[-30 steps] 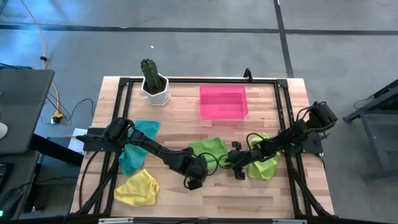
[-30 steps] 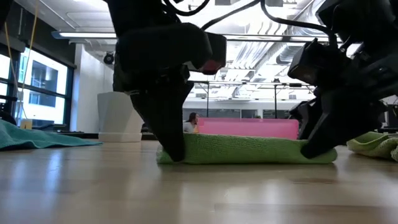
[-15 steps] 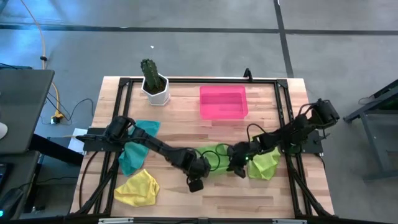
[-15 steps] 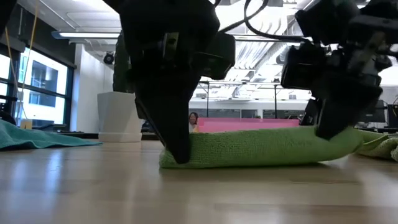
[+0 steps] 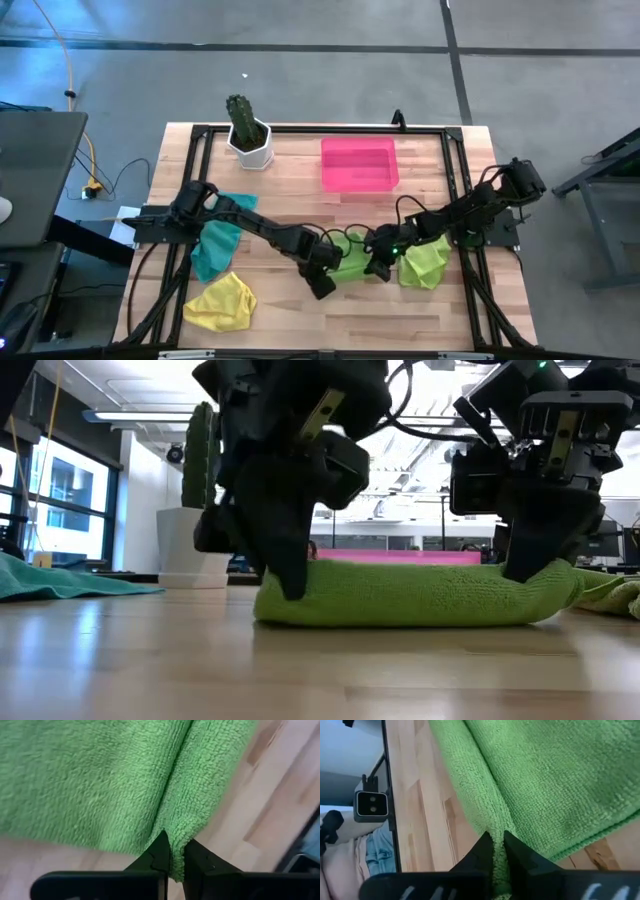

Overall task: Roll microfiber towels into tight, uniform cylinder then place into a basket
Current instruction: Roll the green microfiber cloth

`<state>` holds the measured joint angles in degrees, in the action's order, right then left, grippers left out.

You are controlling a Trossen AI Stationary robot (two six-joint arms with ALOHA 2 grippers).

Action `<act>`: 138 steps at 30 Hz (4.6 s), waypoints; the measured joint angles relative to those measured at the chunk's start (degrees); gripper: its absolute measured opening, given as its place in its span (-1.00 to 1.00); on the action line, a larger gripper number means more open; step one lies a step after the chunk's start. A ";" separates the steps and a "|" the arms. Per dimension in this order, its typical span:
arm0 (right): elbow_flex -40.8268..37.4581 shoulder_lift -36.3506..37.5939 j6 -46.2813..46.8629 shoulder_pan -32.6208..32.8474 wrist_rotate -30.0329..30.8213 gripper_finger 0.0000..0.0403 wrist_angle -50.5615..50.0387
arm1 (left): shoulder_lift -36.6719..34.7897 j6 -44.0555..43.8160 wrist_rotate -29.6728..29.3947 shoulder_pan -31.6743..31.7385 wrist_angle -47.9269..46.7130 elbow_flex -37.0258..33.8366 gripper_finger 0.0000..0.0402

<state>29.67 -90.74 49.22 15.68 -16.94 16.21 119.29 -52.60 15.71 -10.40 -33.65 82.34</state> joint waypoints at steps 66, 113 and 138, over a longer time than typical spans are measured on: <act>4.11 -4.22 -55.70 9.39 33.33 -0.34 0.39 | 2.01 -11.74 -1.15 3.65 -8.62 0.09 -0.82; 4.55 -7.40 -47.84 -1.96 19.91 -0.53 -3.74 | 2.60 0.16 -1.15 3.22 -9.01 4.43 -0.81; 4.20 -7.96 -41.55 -1.70 17.43 -0.85 -1.13 | 2.29 9.86 -15.49 1.77 -24.20 5.36 -0.39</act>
<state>33.87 -98.70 7.68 13.98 0.49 15.08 121.58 -42.74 0.22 -8.63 -57.85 87.70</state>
